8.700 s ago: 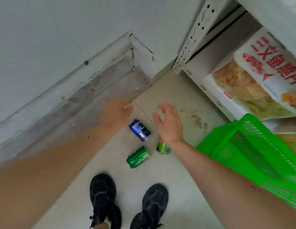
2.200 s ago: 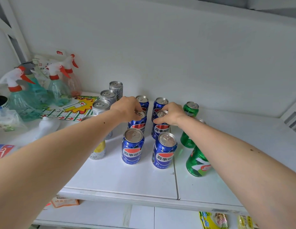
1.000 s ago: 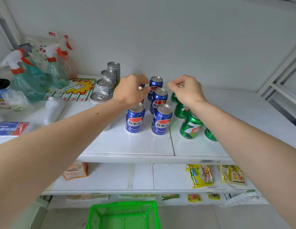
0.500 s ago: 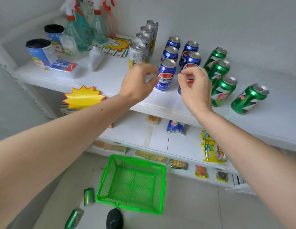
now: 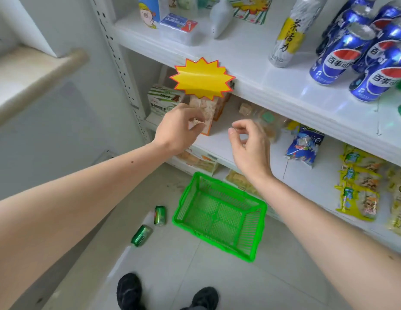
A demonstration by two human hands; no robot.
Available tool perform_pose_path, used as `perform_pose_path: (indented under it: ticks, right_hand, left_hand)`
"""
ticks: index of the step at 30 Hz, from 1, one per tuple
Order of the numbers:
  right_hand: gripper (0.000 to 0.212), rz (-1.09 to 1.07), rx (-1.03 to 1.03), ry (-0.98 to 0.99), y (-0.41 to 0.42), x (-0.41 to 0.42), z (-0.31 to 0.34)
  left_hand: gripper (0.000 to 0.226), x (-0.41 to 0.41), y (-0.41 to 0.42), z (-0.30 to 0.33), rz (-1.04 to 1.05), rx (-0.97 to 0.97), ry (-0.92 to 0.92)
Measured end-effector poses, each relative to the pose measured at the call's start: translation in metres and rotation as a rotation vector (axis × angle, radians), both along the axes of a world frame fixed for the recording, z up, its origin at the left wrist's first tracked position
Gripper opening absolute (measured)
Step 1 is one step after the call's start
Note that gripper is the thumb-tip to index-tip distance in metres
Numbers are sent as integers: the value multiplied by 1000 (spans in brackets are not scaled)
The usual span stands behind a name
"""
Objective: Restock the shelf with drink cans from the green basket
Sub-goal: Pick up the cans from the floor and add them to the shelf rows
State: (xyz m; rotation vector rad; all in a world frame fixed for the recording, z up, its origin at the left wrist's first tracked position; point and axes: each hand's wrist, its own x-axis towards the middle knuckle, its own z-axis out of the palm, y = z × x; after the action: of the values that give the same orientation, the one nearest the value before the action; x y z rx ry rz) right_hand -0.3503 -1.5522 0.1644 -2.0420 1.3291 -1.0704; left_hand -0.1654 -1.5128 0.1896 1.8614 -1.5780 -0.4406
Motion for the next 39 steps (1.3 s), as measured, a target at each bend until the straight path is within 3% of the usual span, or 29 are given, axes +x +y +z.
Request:
perform_pose_path:
  ticks: [9, 15, 26, 31, 34, 39]
  right_hand:
    - [12, -20, 166, 32, 58, 119, -135]
    - [20, -40, 358, 57, 84, 165, -253]
    - [38, -23, 739, 183, 115, 229, -523]
    - [55, -128, 907, 387, 129, 231, -647]
    - [67, -174, 985, 468, 128, 232, -704]
    - [70, -213, 1053, 457, 128, 233, -756]
  left_hand:
    - [17, 118, 70, -126, 26, 220, 22]
    - [18, 163, 107, -249, 46, 406, 38]
    - [25, 185, 136, -531, 295, 626, 213]
    - [26, 182, 162, -652, 332, 728, 256]
    - [29, 183, 174, -704, 333, 769, 256]
    - [28, 187, 179, -750, 332, 780, 244]
